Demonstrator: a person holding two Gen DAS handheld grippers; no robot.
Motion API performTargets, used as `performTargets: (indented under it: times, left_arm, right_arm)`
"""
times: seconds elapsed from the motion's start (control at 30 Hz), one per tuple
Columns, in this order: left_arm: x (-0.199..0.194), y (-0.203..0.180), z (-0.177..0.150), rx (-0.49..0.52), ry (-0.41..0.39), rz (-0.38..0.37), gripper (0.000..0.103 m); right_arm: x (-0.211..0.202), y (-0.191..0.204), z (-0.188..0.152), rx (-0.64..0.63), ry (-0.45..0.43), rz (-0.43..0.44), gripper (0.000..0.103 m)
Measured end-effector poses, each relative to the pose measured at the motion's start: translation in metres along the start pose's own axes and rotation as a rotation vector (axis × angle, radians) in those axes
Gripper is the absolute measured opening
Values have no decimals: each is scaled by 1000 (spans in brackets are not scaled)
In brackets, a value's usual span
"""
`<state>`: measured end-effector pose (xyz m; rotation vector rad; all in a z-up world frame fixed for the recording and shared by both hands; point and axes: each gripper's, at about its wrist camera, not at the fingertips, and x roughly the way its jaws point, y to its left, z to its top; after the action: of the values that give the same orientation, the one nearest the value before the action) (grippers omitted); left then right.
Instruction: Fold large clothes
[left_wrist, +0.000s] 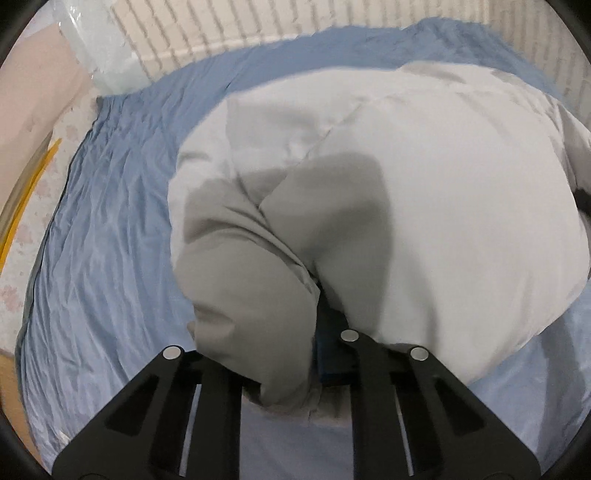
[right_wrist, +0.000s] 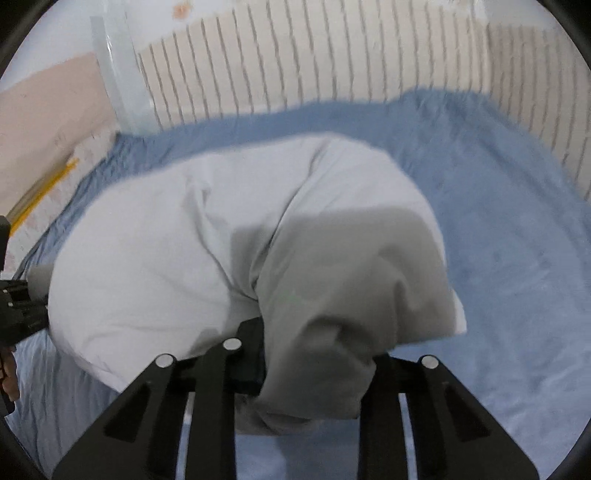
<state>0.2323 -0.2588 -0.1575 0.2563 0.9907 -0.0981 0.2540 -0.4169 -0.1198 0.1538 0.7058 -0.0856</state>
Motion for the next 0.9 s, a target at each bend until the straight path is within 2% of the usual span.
performTargets:
  times: [0.13, 0.17, 0.2, 0.23, 0.3, 0.37, 0.43, 0.47, 0.5, 0.53, 0.57, 0.6, 0.63, 0.7, 0.77, 0.83, 0.9]
  left_arm:
    - [-53, -44, -28, -71, -90, -103, 12]
    - [-65, -56, -37, -75, -108, -124, 12]
    - [-76, -69, -47, -78, -122, -148, 12]
    - [-89, -85, -65, -88, -131, -195, 13]
    - [-94, -107, -93, -98, -128, -255, 15]
    - [-86, -124, -112, -72, -102, -273, 18]
    - [-68, -136, -127, -42, -49, -281, 23]
    - [-64, -136, -130, -43, -40, -291, 25]
    - [-61, -135, -135, -45, -35, -304, 32]
    - [-63, -135, -138, -42, -42, -299, 41]
    - [-63, -127, -139, -37, -55, -283, 47]
    - [-69, -122, -142, -33, -75, -251, 60]
    - [-75, -119, -143, -33, -96, -230, 70]
    - [-72, -107, -152, -34, -118, -214, 80]
    - [-68, -96, -161, -41, -117, -203, 82]
    - [-56, -86, -176, -58, -126, -171, 83]
    - [-66, -63, -183, -76, -139, -175, 83]
  right_arm:
    - [-70, -43, -13, -12, -110, -44, 23]
    - [-93, -56, -25, -24, -128, -68, 23]
    - [-91, -81, -17, -24, -129, -80, 23]
    - [-104, -101, -27, -21, -128, -97, 24]
    - [-114, -138, -49, -1, -90, -124, 24]
    - [-115, -173, -77, 47, -15, -130, 26]
    - [-94, -207, -105, 113, 94, -90, 35]
    - [-81, -216, -118, 146, 146, -66, 39]
    - [-73, -225, -133, 177, 166, -51, 47]
    - [-72, -232, -142, 214, 155, -37, 62]
    - [-73, -238, -147, 254, 152, -34, 67]
    - [-77, -246, -149, 318, 146, -47, 75]
    - [-82, -251, -151, 357, 137, -53, 76]
    - [-93, -253, -153, 362, 126, -75, 79]
    - [-103, -245, -150, 327, 114, -146, 81]
    - [-119, -229, -145, 255, 88, -260, 81]
    - [-139, -211, -141, 227, 34, -345, 81]
